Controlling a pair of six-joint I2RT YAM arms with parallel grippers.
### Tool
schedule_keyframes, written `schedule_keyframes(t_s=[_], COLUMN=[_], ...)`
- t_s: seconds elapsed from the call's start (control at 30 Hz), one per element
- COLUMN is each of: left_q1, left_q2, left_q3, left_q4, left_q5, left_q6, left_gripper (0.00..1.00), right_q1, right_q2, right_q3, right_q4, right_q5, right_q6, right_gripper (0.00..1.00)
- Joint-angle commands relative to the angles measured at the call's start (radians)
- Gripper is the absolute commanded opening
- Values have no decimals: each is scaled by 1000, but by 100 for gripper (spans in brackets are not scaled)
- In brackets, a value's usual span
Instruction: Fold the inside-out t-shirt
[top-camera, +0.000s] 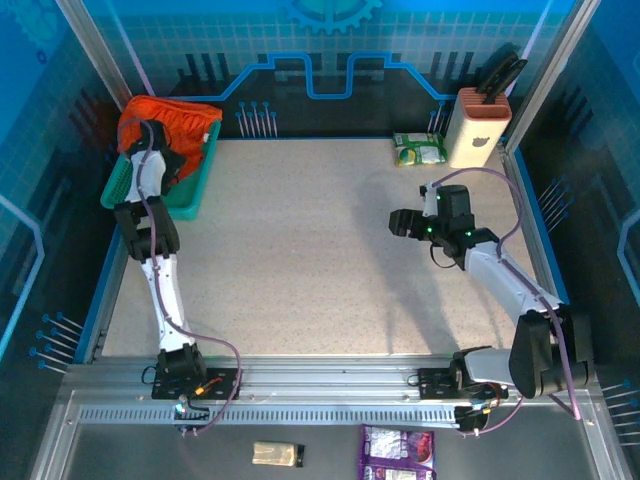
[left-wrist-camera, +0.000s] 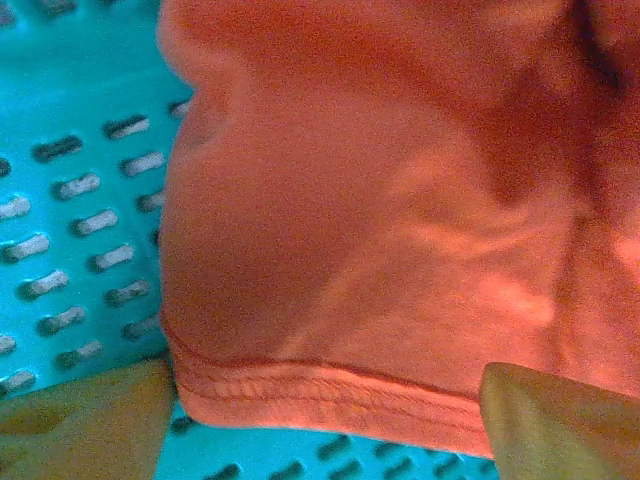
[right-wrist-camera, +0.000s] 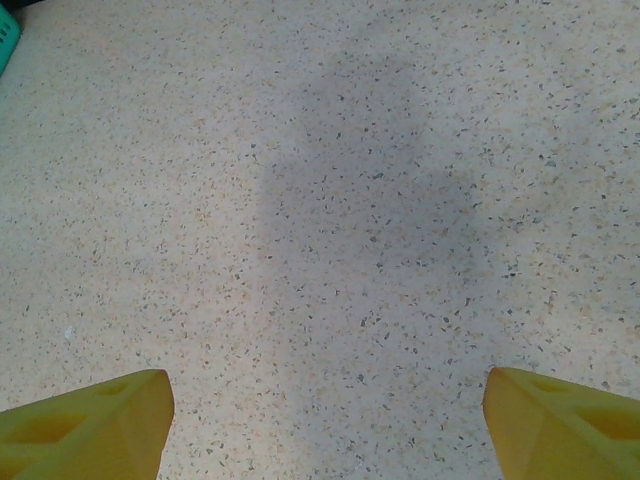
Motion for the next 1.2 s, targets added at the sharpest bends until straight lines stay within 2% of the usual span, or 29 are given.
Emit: schedule_keyframes(t_s=[0.0,0.2,0.4,0.67,0.97,1.1,1.17], left_q1=[13,21,26,26,26,24,19], left_q2=[18,54,27,-209,-474,-582,-644], left_q3=[1,-8,-50,-230,-407,-458,-513], left_q4=[-18,31,119,278,373,434,544], left_q5=[80,151,235,248,296,371,436], left_q6=[-70,-83,-56,8,75,82,78], left_gripper=[73,34,1,0,0,0,0], right_q1=[12,12,11,16,31,37,37], right_q2=[7,-4,-38,-53,-74,-90,-100], right_q3=[29,29,24,29,30,60,65], right_q4=[-12,-23,-23,-35,-50,-56,-62], right_q5=[-8,-1,7,-1,-13,-8,-8], right_q6=[28,36,44,47,53,50,50], right_gripper=[82,81,80,80,79,79,79])
